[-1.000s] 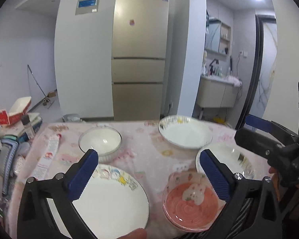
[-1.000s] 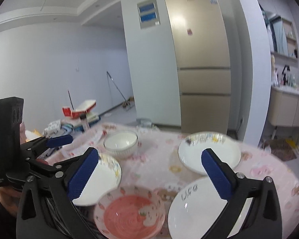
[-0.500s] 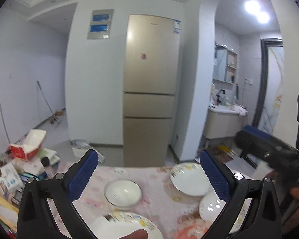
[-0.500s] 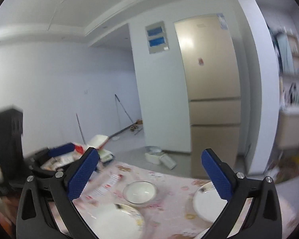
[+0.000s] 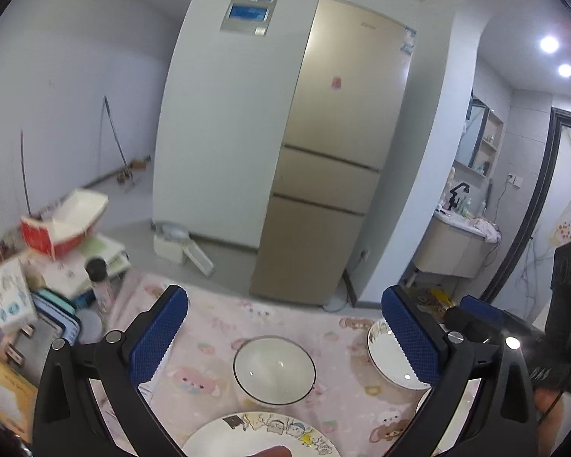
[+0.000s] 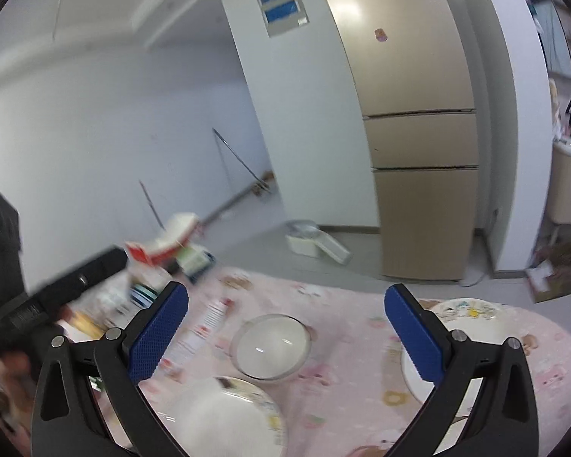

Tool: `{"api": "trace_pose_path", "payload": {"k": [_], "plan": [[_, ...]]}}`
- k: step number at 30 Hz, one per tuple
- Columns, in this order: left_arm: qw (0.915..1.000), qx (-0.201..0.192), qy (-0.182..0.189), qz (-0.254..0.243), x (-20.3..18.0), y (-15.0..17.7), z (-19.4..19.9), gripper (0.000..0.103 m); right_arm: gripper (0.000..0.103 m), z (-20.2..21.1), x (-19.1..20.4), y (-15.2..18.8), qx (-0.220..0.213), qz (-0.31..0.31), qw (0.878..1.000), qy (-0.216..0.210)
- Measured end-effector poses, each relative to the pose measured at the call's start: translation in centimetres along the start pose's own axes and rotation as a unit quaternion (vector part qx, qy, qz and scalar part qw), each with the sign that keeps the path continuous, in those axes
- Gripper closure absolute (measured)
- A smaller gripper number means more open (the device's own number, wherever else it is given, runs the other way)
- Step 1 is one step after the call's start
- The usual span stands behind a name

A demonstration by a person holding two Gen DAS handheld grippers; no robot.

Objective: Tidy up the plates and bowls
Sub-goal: 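Move both tools toward the white ribbed bowl, then close the left tool on the white bowl rim while the right tool grips it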

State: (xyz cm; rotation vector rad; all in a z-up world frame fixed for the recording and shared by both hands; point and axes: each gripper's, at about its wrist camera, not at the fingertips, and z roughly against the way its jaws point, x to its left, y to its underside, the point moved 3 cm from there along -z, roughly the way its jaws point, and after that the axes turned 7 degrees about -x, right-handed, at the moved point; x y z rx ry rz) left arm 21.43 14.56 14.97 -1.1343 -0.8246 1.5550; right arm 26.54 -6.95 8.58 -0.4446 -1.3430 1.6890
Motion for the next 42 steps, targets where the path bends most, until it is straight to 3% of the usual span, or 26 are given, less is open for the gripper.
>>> {"api": "trace_pose_path", "payload": {"k": [3, 6, 13, 18, 23, 27, 31, 34, 40, 42], "plan": [[0.9994, 0.028, 0.016, 0.008, 0.8, 1.1, -1.6, 0.0, 0.0, -0.3, 0.3, 0.8, -0.039, 0.031, 0.999, 0.016], [0.9991, 0.041, 0.006, -0.001, 1.4, 1.8, -2.6, 0.0, 0.0, -0.7, 0.6, 1.5, -0.052, 0.051, 0.997, 0.013], [0.996, 0.088, -0.008, 0.007, 4.1, 4.2, -5.7, 0.0, 0.0, -2.8, -0.5, 2.7, -0.004, 0.007, 1.0, -0.019], [0.9907, 0.131, -0.036, 0.004, 5.9, 6.5, -8.3, 0.0, 0.0, -5.4, -1.1, 4.6, 0.061, -0.016, 0.997, -0.039], [0.9888, 0.145, -0.025, 0.025, 7.3, 7.7, -9.2, 0.0, 0.0, -6.5, -2.5, 5.4, 0.045, -0.049, 0.997, -0.032], [0.9852, 0.156, -0.038, 0.061, 8.9, 8.1, -10.1, 0.0, 0.0, -8.4, -3.0, 5.4, 0.089, -0.062, 0.993, -0.041], [0.9811, 0.173, -0.035, 0.079, 10.0, 9.1, -11.0, 0.0, 0.001, -10.0, -2.4, 5.7, 0.12, -0.037, 0.991, -0.042], [0.978, 0.188, -0.029, 0.086, 10.1, 9.8, -11.6, 0.0, 0.015, -11.7, -2.2, 6.5, 0.165, -0.046, 0.984, -0.058], [0.9738, 0.204, -0.021, 0.098, 10.4, 10.9, -12.3, 0.0, 0.016, -14.9, -3.5, 8.5, 0.212, -0.097, 0.97, -0.067], [0.9708, 0.203, -0.009, 0.127, 11.0, 11.1, -12.5, 0.0, 0.016, -15.9, -4.0, 9.3, 0.227, -0.115, 0.965, -0.065]]}}
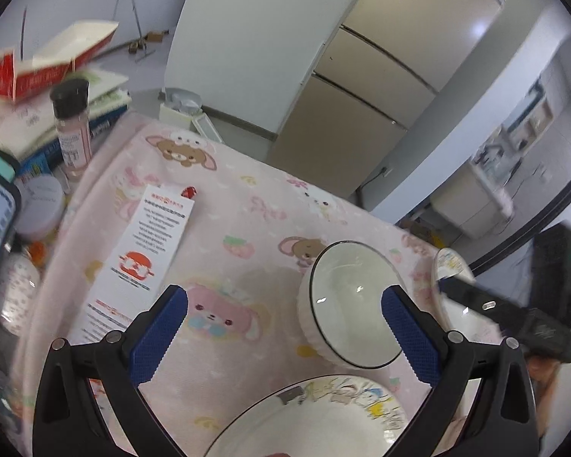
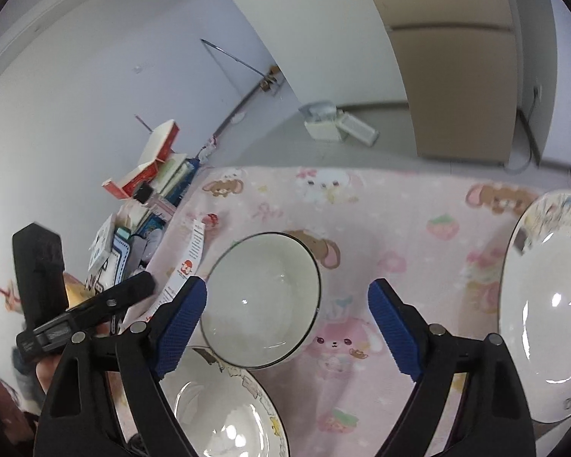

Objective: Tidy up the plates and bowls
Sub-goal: 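Close the left tool on the white bowl rim while the right tool grips it, then lift the white ribbed bowl off the table with both tools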

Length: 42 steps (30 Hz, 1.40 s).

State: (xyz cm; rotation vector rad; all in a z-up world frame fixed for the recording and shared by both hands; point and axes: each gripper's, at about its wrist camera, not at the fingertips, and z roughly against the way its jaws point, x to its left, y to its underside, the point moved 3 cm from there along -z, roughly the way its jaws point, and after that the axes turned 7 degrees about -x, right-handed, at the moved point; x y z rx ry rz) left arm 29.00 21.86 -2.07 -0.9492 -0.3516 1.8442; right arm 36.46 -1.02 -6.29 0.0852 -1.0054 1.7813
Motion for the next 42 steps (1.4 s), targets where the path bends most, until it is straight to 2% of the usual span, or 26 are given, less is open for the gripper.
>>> {"api": "trace_pose_path", "payload": {"k": [1, 4, 7, 8, 9, 11, 16, 18, 19, 22, 25, 27, 29, 31, 33, 35, 37, 39, 42], "plan": [[0.9999, 0.0, 0.007, 0.011, 0.3, -0.1, -0.1, 0.0, 0.016, -0.5, -0.2, 0.2, 0.007, -0.001, 1.0, 0.004], [0.9983, 0.014, 0.037, 0.043, 0.8, 0.2, -1.0, 0.005, 0.028, -1.9, -0.8, 1.1, 0.029, 0.007, 0.999, 0.023], [0.9964, 0.048, 0.05, 0.049, 0.5, 1.1, -3.1, 0.024, 0.039, -3.3, -1.5, 2.2, 0.057, -0.006, 0.998, 0.022], [0.9962, 0.059, 0.046, 0.046, 0.4, 1.5, -3.9, 0.036, 0.047, -3.8, -1.6, 2.6, 0.068, -0.008, 0.997, 0.018], [0.9955, 0.071, 0.043, 0.046, 0.3, 1.9, -4.7, 0.053, 0.052, -4.1, -1.5, 2.8, 0.075, -0.004, 0.997, 0.018], [0.9938, 0.09, 0.039, 0.053, 0.1, 2.6, -5.9, 0.061, 0.052, -4.1, -1.3, 2.7, 0.071, 0.007, 0.997, 0.022], [0.9914, 0.104, 0.046, 0.064, -0.3, 3.8, -7.7, 0.063, 0.052, -5.0, -1.7, 2.3, 0.079, -0.015, 0.997, 0.014], [0.991, 0.102, 0.049, 0.072, -0.6, 4.1, -8.1, 0.064, 0.065, -5.4, -2.0, 2.3, 0.085, -0.037, 0.996, 0.005], [0.9906, 0.102, 0.05, 0.077, -0.6, 4.1, -8.3, 0.064, 0.067, -5.5, -1.9, 2.2, 0.084, -0.044, 0.996, -0.002], [0.9897, 0.109, 0.046, 0.08, -0.8, 4.7, -9.2, 0.068, 0.067, -5.7, -1.4, 2.0, 0.084, -0.04, 0.996, 0.005], [0.9904, 0.104, 0.042, 0.08, -0.8, 4.7, -9.3, 0.072, 0.067, -6.7, -1.9, 2.3, 0.1, -0.069, 0.993, -0.005], [0.9888, 0.104, 0.051, 0.094, -0.6, 4.8, -9.5, 0.074, 0.067, -7.7, -2.3, 2.7, 0.119, -0.089, 0.989, -0.015], [0.9864, 0.103, 0.062, 0.112, -0.1, 4.8, -9.7, 0.075, 0.067, -8.1, -2.3, 2.8, 0.12, -0.094, 0.988, -0.02], [0.9871, 0.099, 0.059, 0.112, 0.0, 4.7, -9.7, 0.076, 0.071, -8.3, -2.0, 2.9, 0.119, -0.088, 0.989, -0.016], [0.9898, 0.092, 0.046, 0.099, -0.1, 4.7, -9.7, 0.078, 0.081, -8.4, -2.0, 2.9, 0.121, -0.083, 0.989, -0.004], [0.9913, 0.077, 0.035, 0.101, 0.1, 4.5, -9.3, 0.081, 0.086, -8.2, -2.2, 2.9, 0.121, -0.087, 0.989, -0.004], [0.9936, 0.058, 0.041, 0.088, -0.4, 3.8, -8.5, 0.082, 0.086, -7.6, -1.7, 2.5, 0.113, -0.071, 0.991, -0.014], [0.9952, 0.035, 0.054, 0.074, -1.4, 3.2, -7.2, 0.082, 0.087, -6.1, -0.9, 1.6, 0.087, -0.048, 0.995, -0.015], [0.9969, 0.009, 0.066, 0.042, -3.8, 2.5, -5.2, 0.082, 0.087, -2.8, -0.2, -0.3, 0.04, -0.047, 0.998, -0.027]]}}
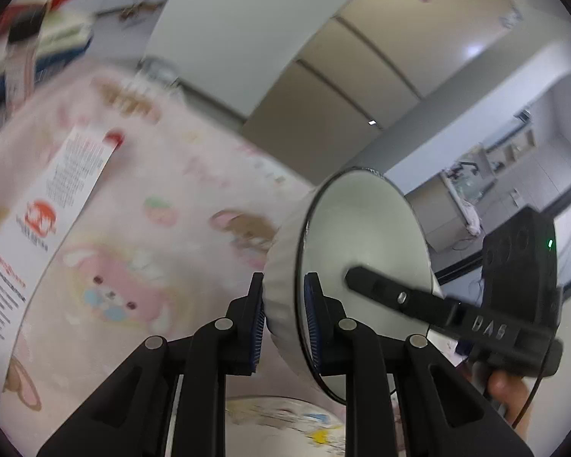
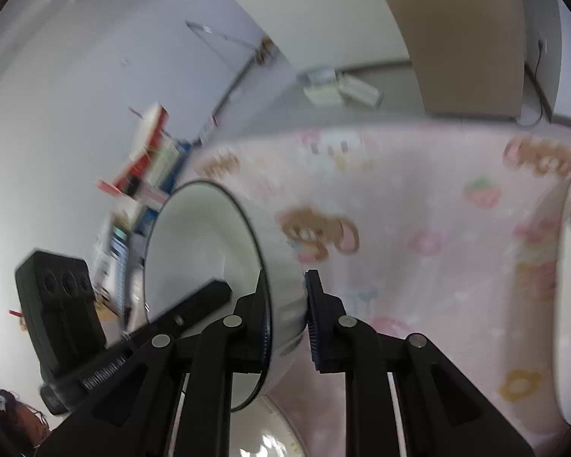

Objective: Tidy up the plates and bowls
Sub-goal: 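Lift the white ribbed bowl off the table with both tools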

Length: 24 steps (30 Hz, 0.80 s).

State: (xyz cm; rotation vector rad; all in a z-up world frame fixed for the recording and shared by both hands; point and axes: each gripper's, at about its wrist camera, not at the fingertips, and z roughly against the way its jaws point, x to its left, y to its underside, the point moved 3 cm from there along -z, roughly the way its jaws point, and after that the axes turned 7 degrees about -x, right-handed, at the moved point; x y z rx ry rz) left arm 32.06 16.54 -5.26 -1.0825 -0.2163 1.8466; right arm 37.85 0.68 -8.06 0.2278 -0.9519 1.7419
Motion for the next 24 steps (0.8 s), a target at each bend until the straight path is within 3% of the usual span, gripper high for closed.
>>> {"api": "trace_pose_path", "payload": {"k": [9, 16, 24], "plan": [[0.9929, -0.081, 0.051, -0.07, -8.2, -0.8, 6.9, 0.085, 0.087, 10.7, 3.8, -0.3, -0.107, 0.058, 0.992, -0.013], [0.9793, -0.131, 0.087, -0.127, -13.8, 0.4, 12.4, 0.088, 0.087, 18.2, 5.8, 2.3, -0.19, 0.117, 0.975, -0.009], [0.9602, -0.175, 0.099, -0.194, -19.7, 3.5, 16.3, 0.088, 0.088, 24.3, 5.0, 5.2, -0.254, 0.124, 0.959, -0.015]]}}
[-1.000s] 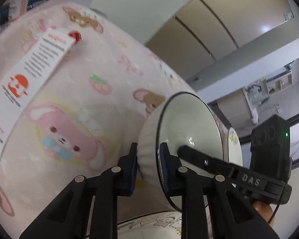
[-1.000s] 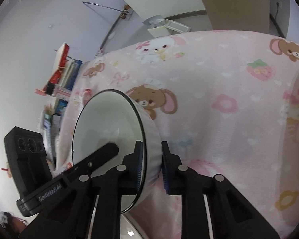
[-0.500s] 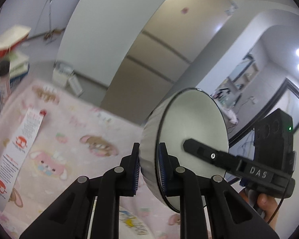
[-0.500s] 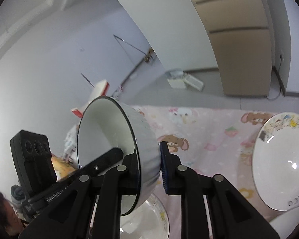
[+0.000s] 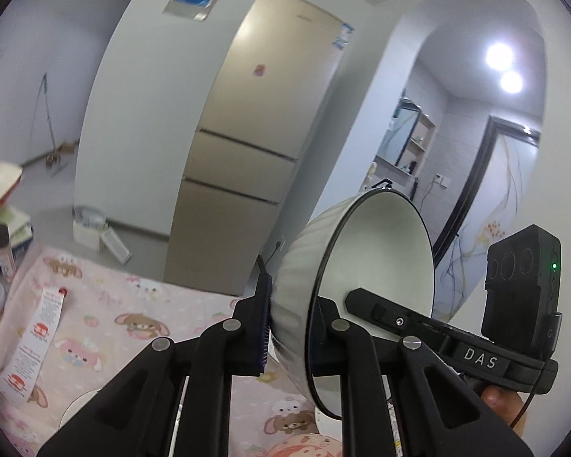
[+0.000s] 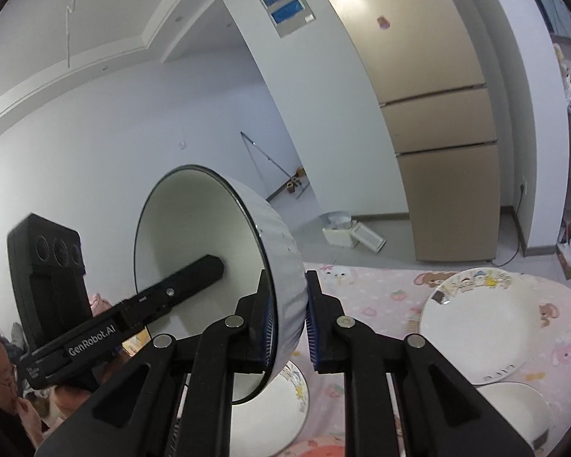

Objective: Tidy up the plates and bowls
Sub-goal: 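Lift the white ribbed bowl off the table with both tools, then carry the white ribbed bowl over the stacked pink bowls with both tools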

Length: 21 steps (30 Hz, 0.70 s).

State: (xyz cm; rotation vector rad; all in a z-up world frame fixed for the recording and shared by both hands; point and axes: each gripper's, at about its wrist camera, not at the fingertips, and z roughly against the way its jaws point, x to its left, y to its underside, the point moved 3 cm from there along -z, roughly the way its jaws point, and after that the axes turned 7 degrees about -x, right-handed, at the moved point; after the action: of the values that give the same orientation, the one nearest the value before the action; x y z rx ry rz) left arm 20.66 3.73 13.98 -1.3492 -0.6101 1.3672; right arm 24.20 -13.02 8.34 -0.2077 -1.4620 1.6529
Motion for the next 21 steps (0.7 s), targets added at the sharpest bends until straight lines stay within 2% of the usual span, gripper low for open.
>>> {"api": "trace_pose_path", "payload": {"k": [8, 12, 21], "plan": [[0.999, -0.001, 0.007, -0.043, -5.0, 0.9, 1.9, 0.088, 0.088, 4.5, -0.7, 0.4, -0.026, -0.015, 0.999, -0.012], [0.9987, 0.004, 0.004, -0.051, -5.8, 2.1, 2.8, 0.088, 0.088, 5.5, -0.4, 1.6, -0.019, -0.005, 1.0, -0.007], [0.9978, 0.04, -0.02, -0.049, -4.5, 7.3, 3.8, 0.088, 0.088, 5.4, -1.4, 6.9, 0.02, -0.023, 0.999, -0.017]]}}
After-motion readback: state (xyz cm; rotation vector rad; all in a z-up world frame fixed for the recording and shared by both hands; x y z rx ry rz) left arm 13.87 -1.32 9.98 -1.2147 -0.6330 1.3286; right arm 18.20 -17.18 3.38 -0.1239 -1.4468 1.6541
